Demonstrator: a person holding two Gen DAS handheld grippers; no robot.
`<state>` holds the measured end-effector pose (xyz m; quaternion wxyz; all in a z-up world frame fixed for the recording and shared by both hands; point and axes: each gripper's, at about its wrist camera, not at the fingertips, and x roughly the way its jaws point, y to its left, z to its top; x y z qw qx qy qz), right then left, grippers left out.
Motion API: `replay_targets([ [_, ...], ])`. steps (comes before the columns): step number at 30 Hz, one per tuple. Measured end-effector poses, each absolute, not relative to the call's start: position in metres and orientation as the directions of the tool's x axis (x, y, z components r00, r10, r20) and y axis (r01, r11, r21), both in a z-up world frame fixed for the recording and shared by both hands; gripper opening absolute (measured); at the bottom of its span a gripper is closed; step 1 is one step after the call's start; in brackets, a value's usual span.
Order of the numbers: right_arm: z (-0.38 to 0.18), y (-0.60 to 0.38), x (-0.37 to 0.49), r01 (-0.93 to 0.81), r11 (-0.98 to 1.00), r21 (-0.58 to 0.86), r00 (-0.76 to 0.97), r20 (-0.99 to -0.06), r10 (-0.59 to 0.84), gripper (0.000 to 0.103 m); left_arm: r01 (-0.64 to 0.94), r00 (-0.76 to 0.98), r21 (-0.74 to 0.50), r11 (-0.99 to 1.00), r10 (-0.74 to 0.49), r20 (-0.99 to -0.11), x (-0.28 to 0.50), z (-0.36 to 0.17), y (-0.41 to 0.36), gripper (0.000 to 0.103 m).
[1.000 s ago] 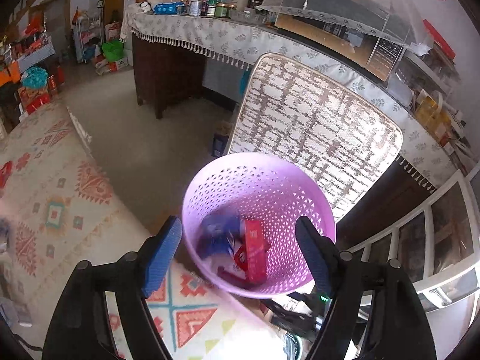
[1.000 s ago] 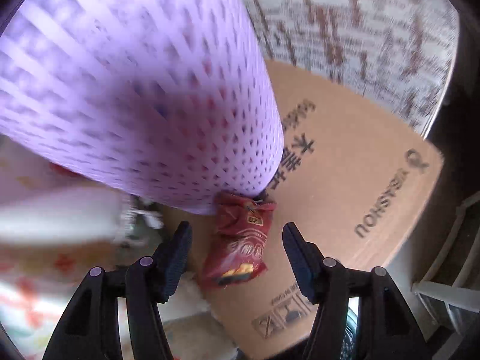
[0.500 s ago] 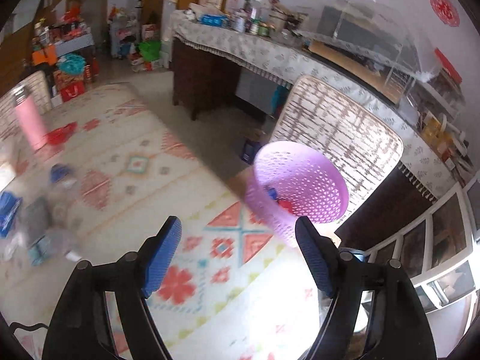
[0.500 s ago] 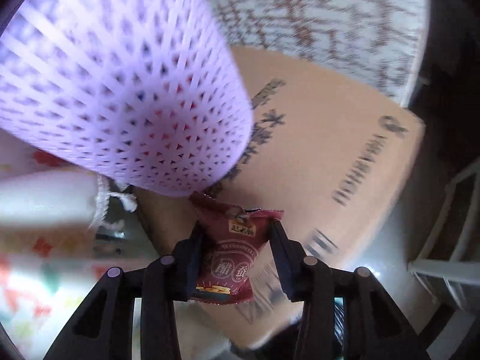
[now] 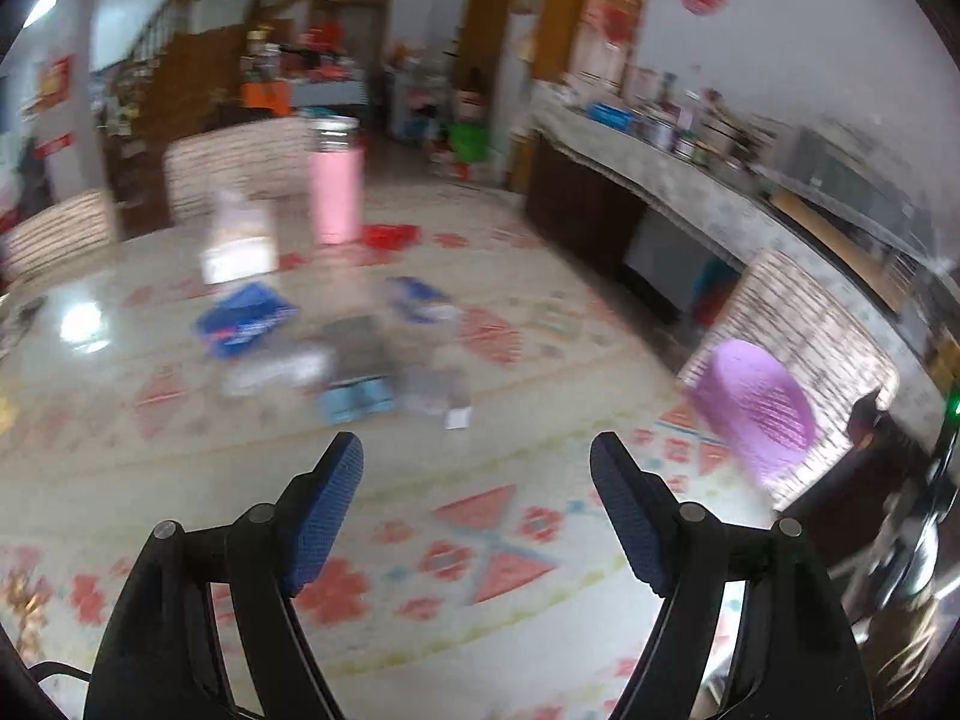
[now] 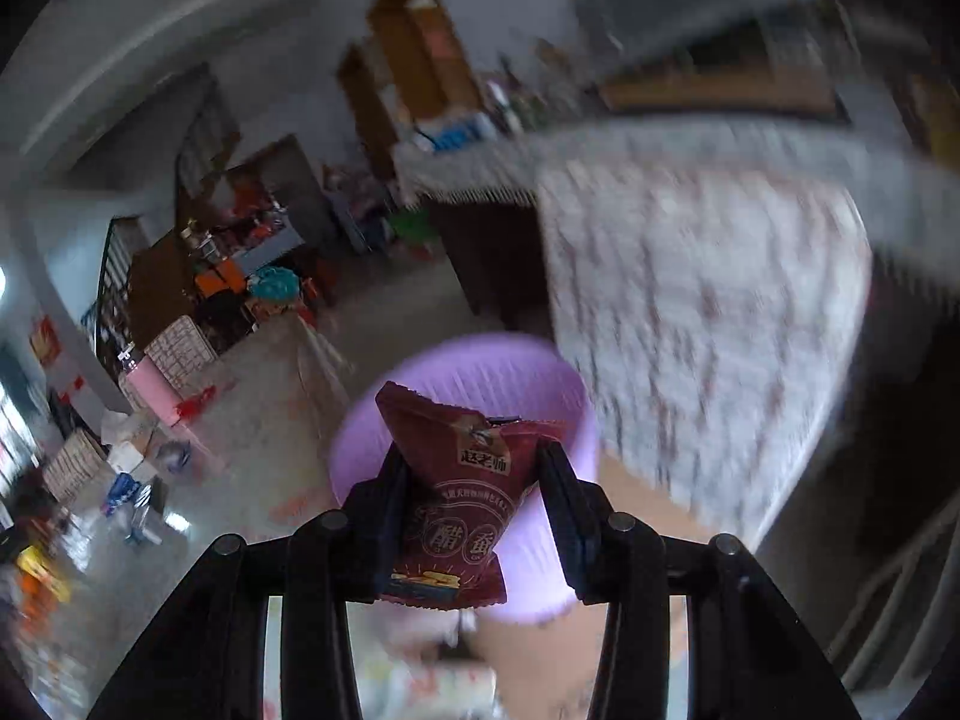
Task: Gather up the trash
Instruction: 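Return to the table and grasp the clear plastic wrapper with the left tool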
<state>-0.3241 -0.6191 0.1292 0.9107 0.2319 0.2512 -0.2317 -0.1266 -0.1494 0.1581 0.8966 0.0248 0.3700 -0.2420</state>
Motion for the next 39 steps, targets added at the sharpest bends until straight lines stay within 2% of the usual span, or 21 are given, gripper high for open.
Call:
replay_targets([
  [2, 0.132, -0.622, -0.294, 0.535, 0.799, 0.273, 0.762, -0.564, -0.317, 0.051, 0.406, 0.644, -0.115, 0.907, -0.373, -0.668, -0.131, 0.16, -0.123, 0.077],
  [3, 0.131, -0.623, -0.276, 0.539, 0.806, 0.245, 0.747, -0.581, -0.323, 0.062, 0.382, 0.66, -0.104, 0.918, -0.35, -0.665, -0.134, 0.161, -0.111, 0.077],
  [4, 0.128, -0.622, -0.266, 0.556, 0.801, 0.221, 0.727, -0.597, -0.34, 0.066, 0.365, 0.672, -0.096, 0.926, -0.333, -0.662, -0.136, 0.161, -0.101, 0.078],
  [6, 0.123, -0.616, -0.256, 0.565, 0.796, 0.216, 0.714, -0.612, -0.341, 0.067, 0.33, 0.691, -0.077, 0.941, -0.296, -0.659, -0.141, 0.16, -0.081, 0.08],
  [14, 0.107, -0.518, -0.235, 0.332, 0.882, 0.334, 0.797, -0.6, -0.073, 0.069, 0.181, 0.722, -0.029, 0.983, -0.153, -0.675, -0.124, 0.135, -0.013, 0.082],
  [19, 0.093, -0.454, -0.198, 0.155, 0.897, 0.415, 0.791, -0.595, 0.139, 0.07, 0.174, 0.681, -0.101, 0.98, -0.193, -0.706, -0.105, 0.118, 0.007, 0.082],
  [24, 0.073, -0.396, -0.153, 0.031, 0.885, 0.464, 0.742, -0.604, 0.291, 0.07, 0.209, 0.667, -0.071, 0.975, -0.195, -0.719, -0.091, 0.115, 0.002, 0.082],
  [32, 0.061, -0.346, -0.083, -0.049, 0.889, 0.455, 0.683, -0.634, 0.362, 0.079, 0.249, 0.648, -0.046, 0.968, -0.202, -0.734, -0.055, 0.113, -0.01, 0.082],
  [39, 0.049, -0.319, -0.015, -0.117, 0.942, 0.313, 0.647, -0.696, 0.312, 0.084, 0.28, 0.612, -0.06, 0.958, -0.226, -0.757, 0.001, 0.1, -0.027, 0.082],
])
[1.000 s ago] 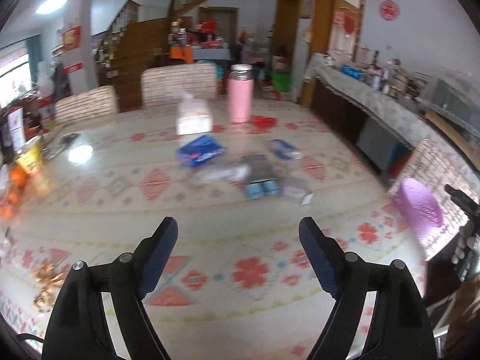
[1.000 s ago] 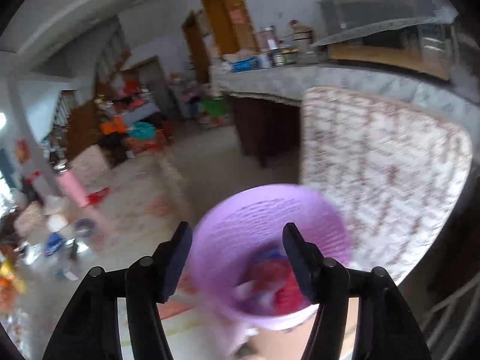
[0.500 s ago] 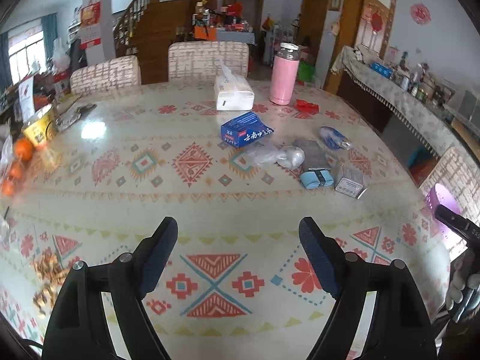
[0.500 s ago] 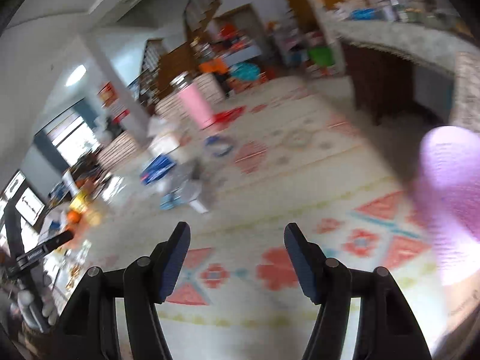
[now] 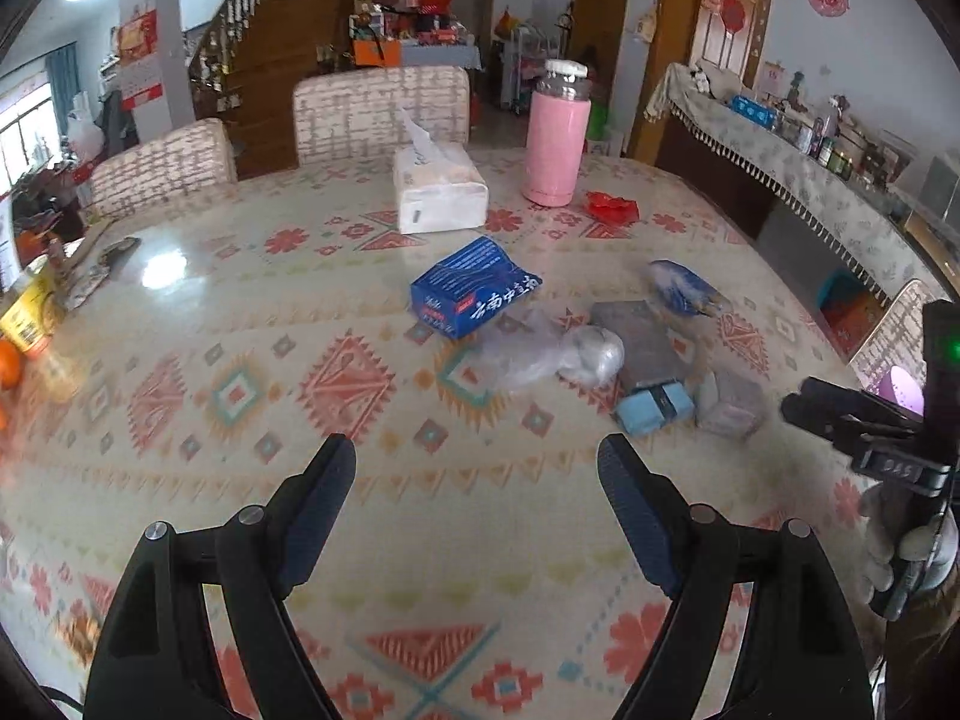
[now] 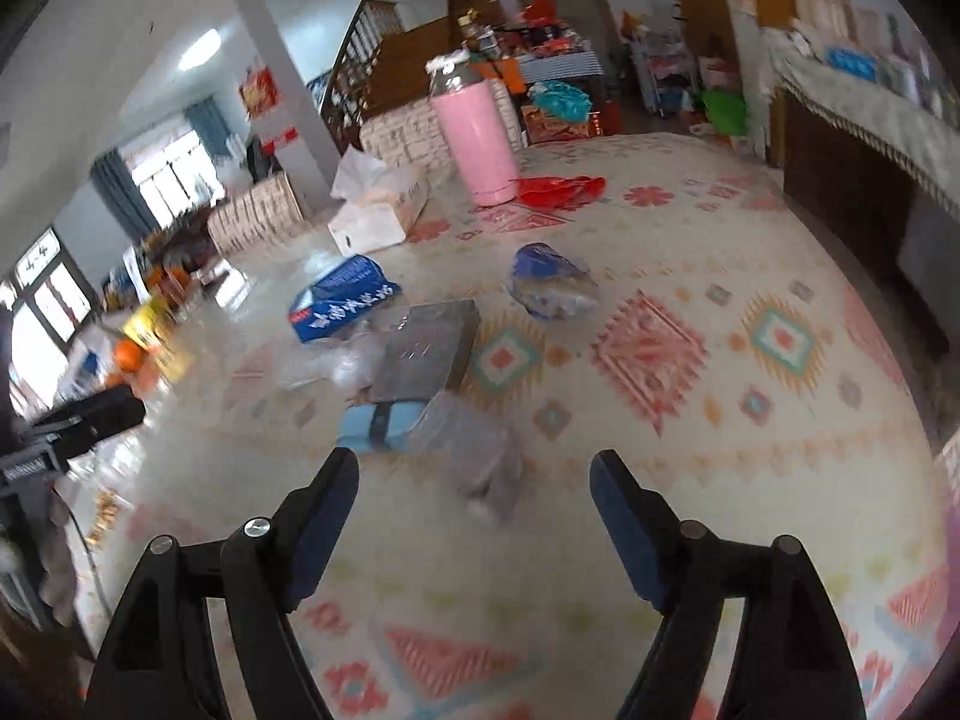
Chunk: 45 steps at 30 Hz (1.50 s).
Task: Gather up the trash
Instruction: 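Return to the table and grasp the clear plastic wrapper with the left tool, then hold the plastic wrapper in left tool while right tool grasps the white medicine box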
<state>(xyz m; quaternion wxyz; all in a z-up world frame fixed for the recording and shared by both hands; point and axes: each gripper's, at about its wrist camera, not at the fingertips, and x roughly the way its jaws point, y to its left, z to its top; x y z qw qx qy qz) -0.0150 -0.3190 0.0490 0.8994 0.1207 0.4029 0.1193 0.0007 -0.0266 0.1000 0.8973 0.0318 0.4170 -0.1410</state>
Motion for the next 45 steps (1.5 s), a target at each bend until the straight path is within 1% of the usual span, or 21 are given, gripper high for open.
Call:
replay_targets([
  [3, 0.037, -0.313, 0.009, -0.131, 0.944, 0.303, 0.63, -0.709, 0.315, 0.084, 0.324, 0.587, -0.053, 0.945, -0.245, -0.772, 0.029, 0.091, -0.041, 0.082],
  [8, 0.023, -0.308, 0.021, -0.141, 0.934, 0.328, 0.618, -0.708, 0.342, 0.084, 0.419, 0.568, 0.051, 0.906, -0.218, -0.793, 0.068, 0.075, -0.074, 0.082],
  [11, 0.018, -0.302, 0.021, -0.154, 0.938, 0.31, 0.612, -0.715, 0.337, 0.083, 0.467, 0.542, 0.061, 0.882, -0.231, -0.808, 0.088, 0.062, -0.086, 0.082],
  [12, 0.018, -0.301, 0.021, -0.161, 0.939, 0.304, 0.615, -0.713, 0.336, 0.078, 0.486, 0.529, 0.058, 0.872, -0.241, -0.814, 0.095, 0.056, -0.091, 0.082],
  [13, 0.02, -0.301, 0.018, -0.167, 0.939, 0.302, 0.62, -0.708, 0.338, 0.075, 0.497, 0.52, 0.058, 0.866, -0.243, -0.819, 0.099, 0.051, -0.093, 0.082],
  [14, 0.02, -0.3, 0.017, -0.173, 0.938, 0.301, 0.623, -0.704, 0.341, 0.07, 0.505, 0.512, 0.062, 0.861, -0.241, -0.824, 0.103, 0.047, -0.096, 0.082],
  [15, 0.02, -0.299, 0.018, -0.174, 0.939, 0.298, 0.621, -0.706, 0.339, 0.062, 0.515, 0.505, 0.064, 0.855, -0.242, -0.829, 0.107, 0.043, -0.098, 0.082],
  [19, 0.02, -0.299, 0.016, -0.182, 0.938, 0.294, 0.623, -0.704, 0.341, 0.061, 0.539, 0.465, 0.007, 0.842, -0.291, -0.836, 0.115, 0.032, -0.098, 0.085],
  [24, 0.021, -0.298, 0.015, -0.181, 0.94, 0.289, 0.631, -0.699, 0.336, 0.06, 0.552, 0.338, -0.117, 0.826, -0.349, -0.874, 0.112, 0.02, -0.102, 0.085],
  [25, 0.021, -0.298, 0.014, -0.178, 0.941, 0.288, 0.633, -0.698, 0.334, 0.06, 0.554, 0.328, -0.114, 0.824, -0.342, -0.881, 0.11, 0.017, -0.105, 0.085],
  [27, 0.022, -0.299, 0.012, -0.174, 0.942, 0.287, 0.637, -0.697, 0.33, 0.06, 0.546, 0.36, -0.059, 0.836, -0.298, -0.884, 0.101, 0.015, -0.112, 0.076],
  [28, 0.021, -0.299, 0.012, -0.172, 0.942, 0.287, 0.638, -0.696, 0.329, 0.06, 0.531, 0.387, -0.024, 0.847, -0.268, -0.882, 0.096, 0.016, -0.115, 0.055],
  [29, 0.022, -0.3, 0.01, -0.168, 0.943, 0.288, 0.641, -0.694, 0.326, 0.06, 0.518, 0.398, -0.013, 0.855, -0.255, -0.881, 0.093, 0.018, -0.116, 0.028],
  [30, 0.022, -0.301, 0.009, -0.166, 0.942, 0.291, 0.644, -0.691, 0.327, 0.06, 0.509, 0.384, -0.042, 0.86, -0.27, -0.883, 0.09, 0.02, -0.114, 0.019],
  [31, 0.022, -0.301, 0.008, -0.165, 0.942, 0.294, 0.646, -0.689, 0.328, 0.06, 0.495, 0.362, -0.092, 0.864, -0.302, -0.882, 0.086, 0.023, -0.111, 0.018],
  [32, 0.022, -0.302, 0.008, -0.163, 0.941, 0.297, 0.647, -0.688, 0.329, 0.06, 0.481, 0.367, -0.108, 0.87, -0.312, -0.876, 0.082, 0.027, -0.108, 0.017],
  [34, 0.022, -0.304, 0.007, -0.16, 0.938, 0.306, 0.649, -0.684, 0.334, 0.06, 0.46, 0.408, -0.09, 0.883, -0.301, -0.862, 0.068, 0.038, -0.104, 0.016],
  [36, 0.023, -0.307, 0.005, -0.161, 0.935, 0.316, 0.652, -0.677, 0.342, 0.06, 0.445, 0.426, -0.098, 0.89, -0.307, -0.851, 0.056, 0.048, -0.099, 0.016],
  [39, 0.024, -0.308, 0.003, -0.16, 0.931, 0.328, 0.656, -0.669, 0.348, 0.06, 0.422, 0.509, -0.034, 0.906, -0.268, -0.818, 0.025, 0.072, -0.092, 0.016],
  [45, 0.028, -0.311, -0.001, -0.143, 0.932, 0.333, 0.675, -0.656, 0.338, 0.06, 0.418, 0.579, 0.009, 0.908, -0.259, -0.773, -0.026, 0.103, -0.087, 0.016],
])
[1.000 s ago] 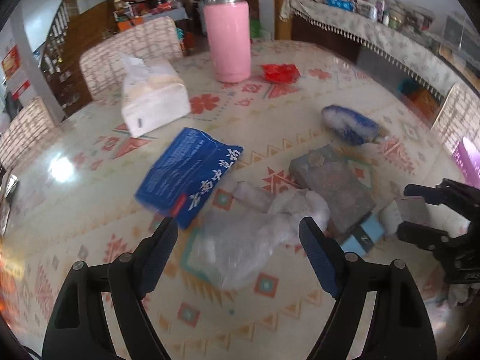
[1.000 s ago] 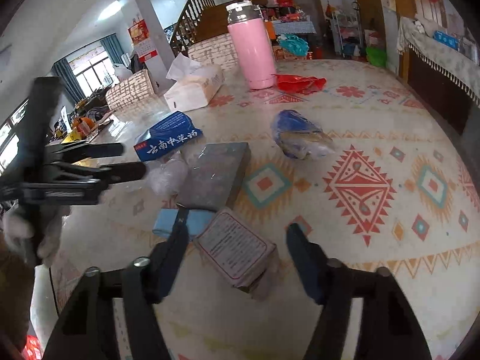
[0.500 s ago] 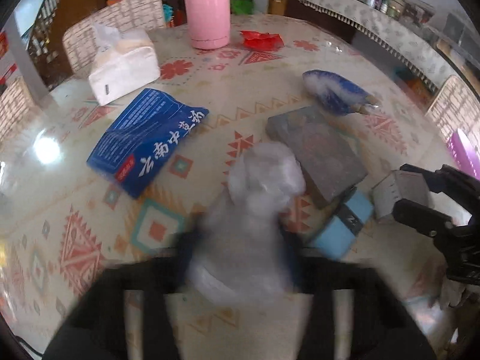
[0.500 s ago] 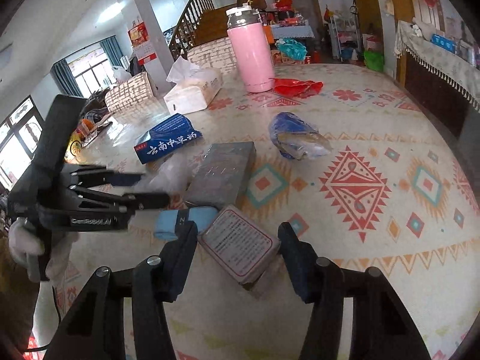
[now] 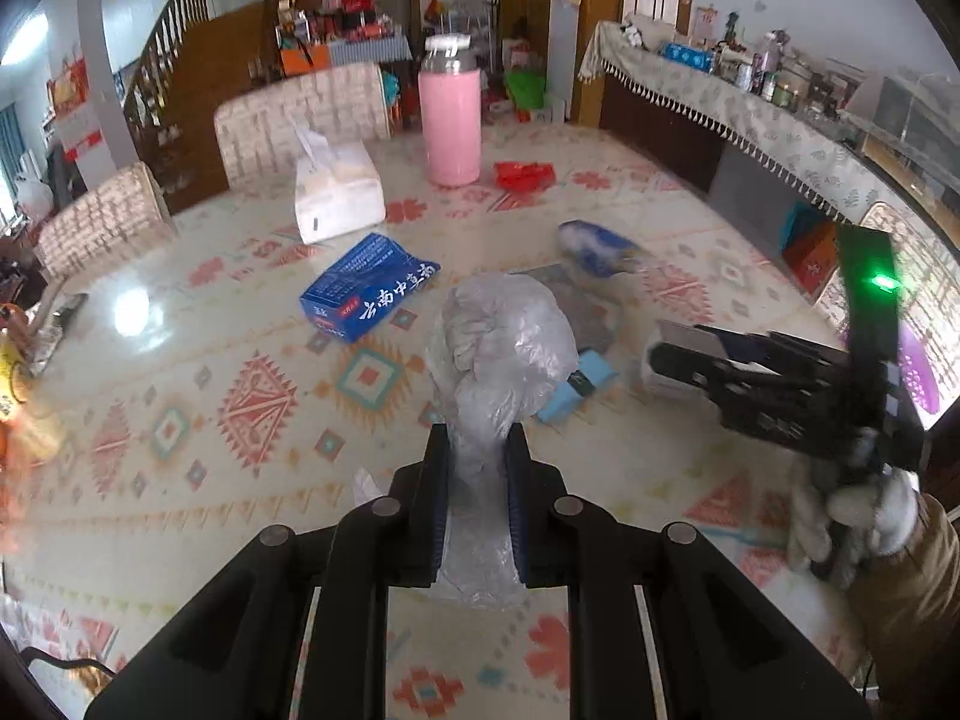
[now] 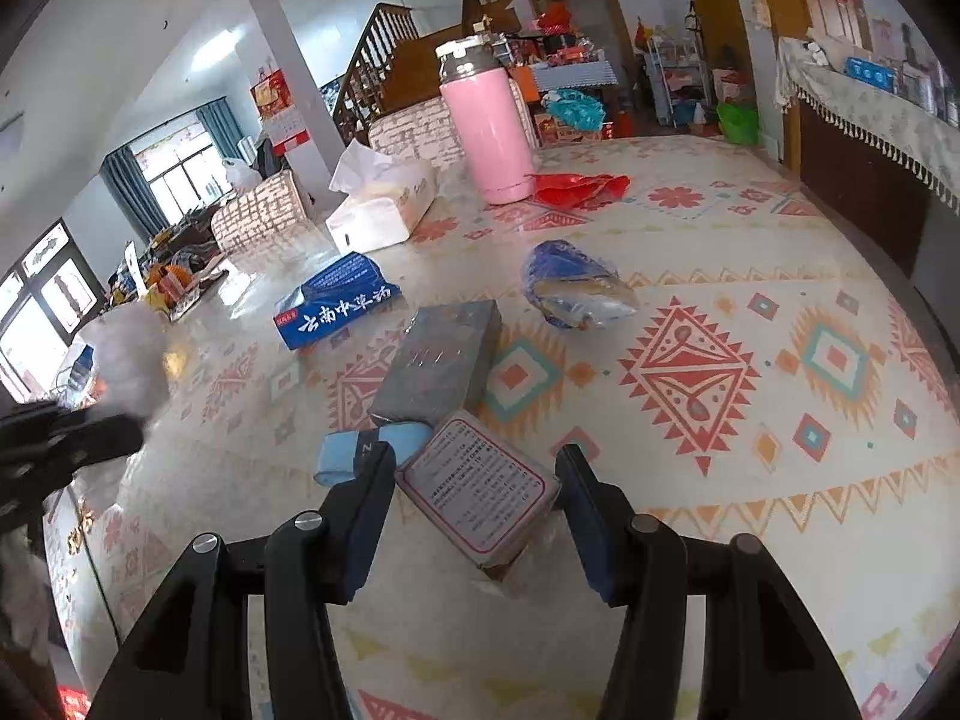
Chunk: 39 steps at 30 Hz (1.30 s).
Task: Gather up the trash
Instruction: 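Hold the plastic wrapper in left tool while right tool grasps the white medicine box, then carry wrapper and white box over the lilac wastebasket and open both tools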
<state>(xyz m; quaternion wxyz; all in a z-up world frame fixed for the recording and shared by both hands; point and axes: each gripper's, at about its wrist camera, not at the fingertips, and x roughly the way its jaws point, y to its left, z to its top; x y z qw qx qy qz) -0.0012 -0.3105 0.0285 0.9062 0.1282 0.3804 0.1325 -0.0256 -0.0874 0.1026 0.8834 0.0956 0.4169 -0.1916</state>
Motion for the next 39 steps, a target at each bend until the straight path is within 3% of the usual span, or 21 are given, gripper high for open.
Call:
replay_targets([
  [11, 0.06, -0.336, -0.086, -0.131, 0.893, 0.43, 0.712, -0.586, 0.386, 0.06, 0.48, 0.622, 0.028, 0.877, -0.318, -0.715, -0.094, 0.136, -0.107, 0.016],
  [20, 0.087, -0.412, -0.167, -0.02, 0.914, 0.406, 0.787, -0.557, 0.265, 0.06, 0.597, 0.562, 0.016, 0.802, -0.404, -0.721, -0.123, 0.134, -0.178, 0.016],
  [30, 0.101, -0.555, -0.241, 0.275, 0.889, 0.366, 0.829, -0.559, -0.026, 0.06, 0.777, 0.415, -0.004, 0.629, -0.517, -0.749, -0.142, 0.13, -0.327, 0.016],
  [39, 0.095, -0.647, -0.264, 0.424, 0.831, 0.361, 0.794, -0.59, -0.148, 0.06, 0.871, 0.267, -0.058, 0.488, -0.569, -0.778, -0.143, 0.122, -0.473, 0.016],
])
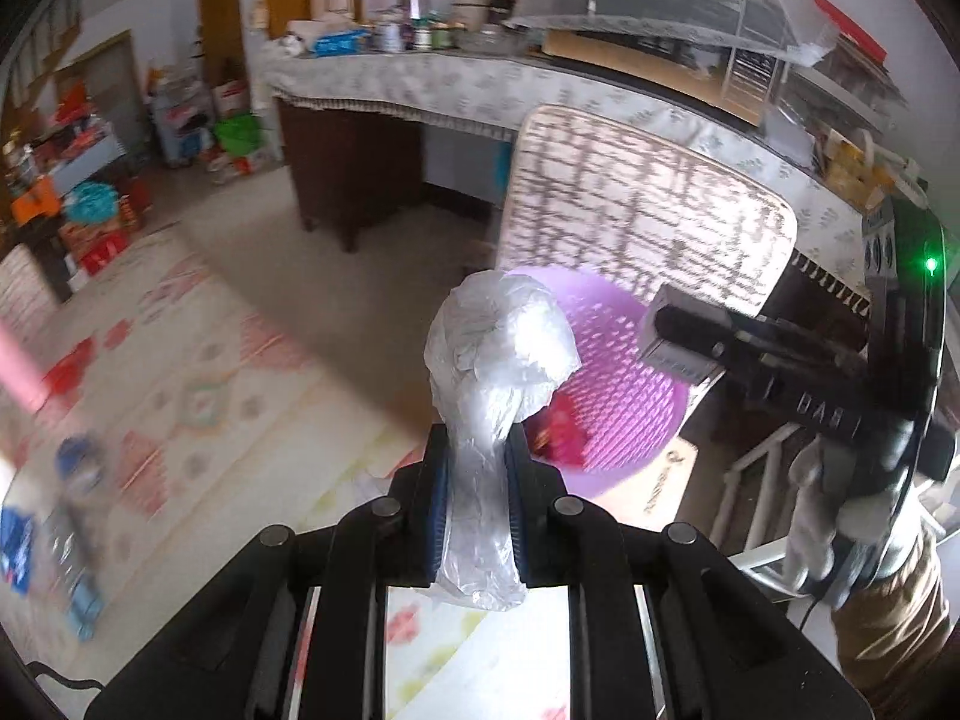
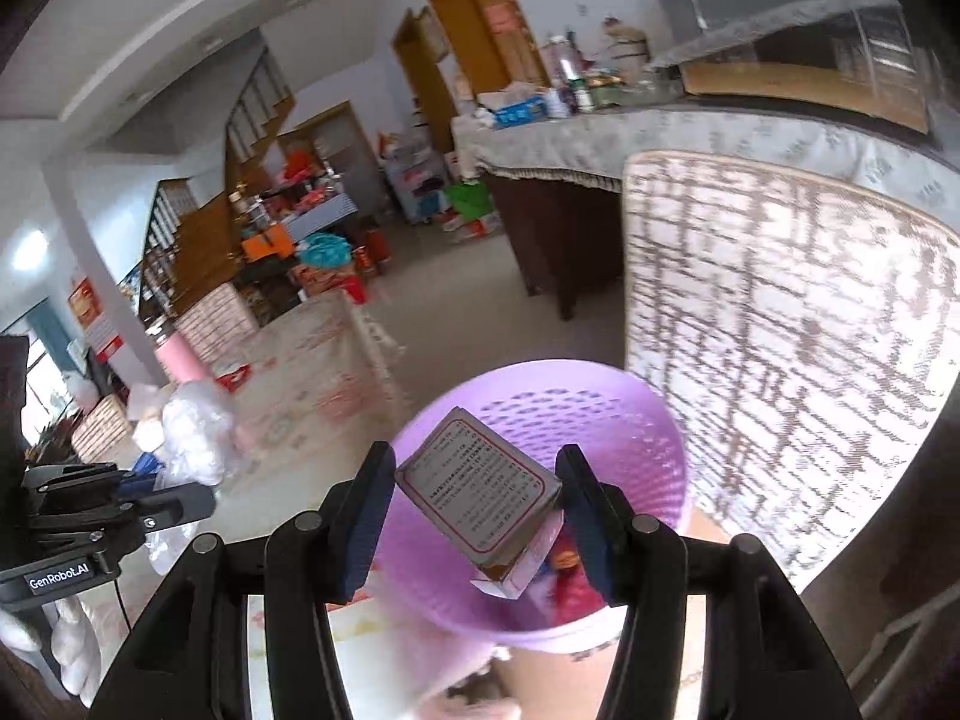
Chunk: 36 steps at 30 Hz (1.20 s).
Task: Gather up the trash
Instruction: 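Carry wrapper and white box over the lilac wastebasket and open both tools, then move both tools back from the wastebasket toward the table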
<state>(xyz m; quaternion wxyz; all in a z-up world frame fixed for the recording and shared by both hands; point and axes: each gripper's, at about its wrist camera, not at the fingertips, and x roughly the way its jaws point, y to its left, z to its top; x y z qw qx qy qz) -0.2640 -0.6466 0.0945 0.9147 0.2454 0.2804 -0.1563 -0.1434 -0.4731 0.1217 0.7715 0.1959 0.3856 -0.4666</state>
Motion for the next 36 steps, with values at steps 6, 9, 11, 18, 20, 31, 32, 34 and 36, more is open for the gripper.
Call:
replay_targets([
  [6, 0.077, -0.674, -0.247, 0.446, 0.822, 0.354, 0.772, -0.616, -0.154, 0.067, 0.88, 0.237, -0.085, 0.468, -0.586, -0.775, -0.132, 0.109, -0.533, 0.062],
  [9, 0.066, -0.681, -0.243, 0.454, 0.811, 0.368, 0.771, -0.618, -0.151, 0.077, 0.876, 0.265, -0.065, 0.478, -0.59, -0.763, -0.131, 0.107, -0.539, 0.077],
  [11, 0.062, -0.682, -0.246, 0.454, 0.802, 0.388, 0.774, -0.617, -0.14, 0.077, 0.882, 0.249, -0.068, 0.467, -0.583, -0.774, -0.134, 0.105, -0.539, 0.077],
  [18, 0.07, -0.674, -0.318, 0.477, 0.763, 0.437, 0.804, -0.567, -0.178, 0.077, 0.885, 0.248, -0.075, 0.46, -0.6, -0.761, -0.148, 0.112, -0.5, 0.077],
  [20, 0.073, -0.667, -0.345, 0.508, 0.759, 0.407, 0.789, -0.573, -0.221, 0.077, 0.884, 0.248, -0.08, 0.46, -0.607, -0.755, -0.152, 0.115, -0.486, 0.077],
  [31, 0.077, -0.664, -0.446, 0.655, 0.681, 0.327, 0.702, -0.597, -0.389, 0.078, 0.856, 0.305, -0.061, 0.513, -0.598, -0.741, -0.163, 0.128, -0.441, 0.082],
  [32, 0.077, -0.663, -0.449, 0.655, 0.678, 0.334, 0.705, -0.595, -0.387, 0.078, 0.852, 0.32, -0.049, 0.521, -0.593, -0.739, -0.164, 0.13, -0.438, 0.084],
  [34, 0.078, -0.662, -0.45, 0.654, 0.677, 0.338, 0.708, -0.59, -0.389, 0.078, 0.847, 0.345, -0.03, 0.53, -0.592, -0.728, -0.169, 0.134, -0.427, 0.085],
  [36, 0.08, -0.658, -0.451, 0.646, 0.682, 0.343, 0.716, -0.582, -0.387, 0.078, 0.841, 0.367, -0.013, 0.54, -0.59, -0.719, -0.171, 0.138, -0.416, 0.085],
])
